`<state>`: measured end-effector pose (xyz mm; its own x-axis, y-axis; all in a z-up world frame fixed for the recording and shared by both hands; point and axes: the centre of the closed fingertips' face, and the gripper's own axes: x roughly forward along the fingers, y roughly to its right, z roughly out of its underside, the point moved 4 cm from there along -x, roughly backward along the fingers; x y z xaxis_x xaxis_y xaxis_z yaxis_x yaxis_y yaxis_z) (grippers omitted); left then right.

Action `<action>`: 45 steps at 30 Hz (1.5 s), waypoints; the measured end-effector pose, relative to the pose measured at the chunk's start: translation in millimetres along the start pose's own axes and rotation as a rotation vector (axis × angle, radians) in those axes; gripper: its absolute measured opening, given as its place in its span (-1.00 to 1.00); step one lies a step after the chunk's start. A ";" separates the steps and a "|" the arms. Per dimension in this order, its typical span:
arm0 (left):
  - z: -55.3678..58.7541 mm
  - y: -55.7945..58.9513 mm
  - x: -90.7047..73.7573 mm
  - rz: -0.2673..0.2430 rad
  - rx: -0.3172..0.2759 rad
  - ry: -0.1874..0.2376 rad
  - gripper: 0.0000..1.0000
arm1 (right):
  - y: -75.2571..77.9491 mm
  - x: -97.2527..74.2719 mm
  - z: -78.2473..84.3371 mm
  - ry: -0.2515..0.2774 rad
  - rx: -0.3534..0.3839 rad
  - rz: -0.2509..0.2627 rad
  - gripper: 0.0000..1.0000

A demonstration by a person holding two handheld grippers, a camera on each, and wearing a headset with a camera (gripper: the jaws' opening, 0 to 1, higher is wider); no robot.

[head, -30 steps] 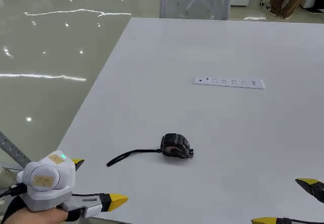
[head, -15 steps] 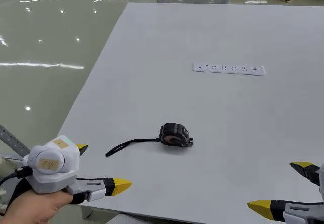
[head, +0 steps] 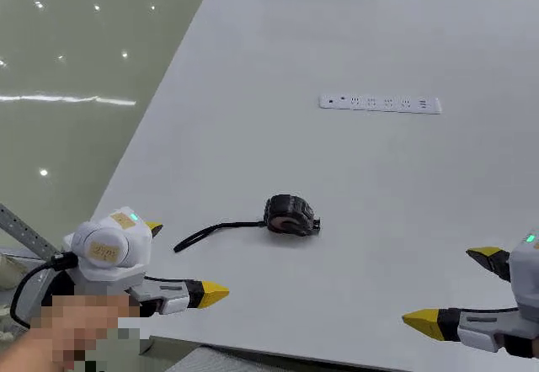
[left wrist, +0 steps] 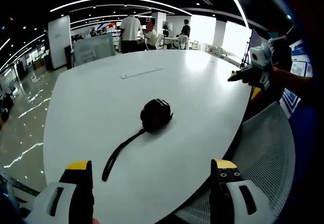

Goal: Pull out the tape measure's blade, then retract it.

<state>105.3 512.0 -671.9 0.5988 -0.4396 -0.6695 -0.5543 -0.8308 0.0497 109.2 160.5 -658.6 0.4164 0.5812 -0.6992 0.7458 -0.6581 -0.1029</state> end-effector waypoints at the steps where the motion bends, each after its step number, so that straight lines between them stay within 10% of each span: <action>1: -1.0 -1.2 2.6 0.000 0.005 0.000 0.85 | 0.2 1.9 -1.2 -0.001 -0.004 -0.002 0.76; 45: -53.4 10.5 92.4 0.149 0.231 -0.029 0.67 | 4.9 95.7 -48.0 -0.036 -0.279 -0.168 0.45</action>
<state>185.7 444.5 -693.7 0.4860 -0.5382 -0.6886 -0.7541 -0.6565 -0.0192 177.6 235.8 -692.1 0.2606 0.6501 -0.7138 0.9183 -0.3951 -0.0246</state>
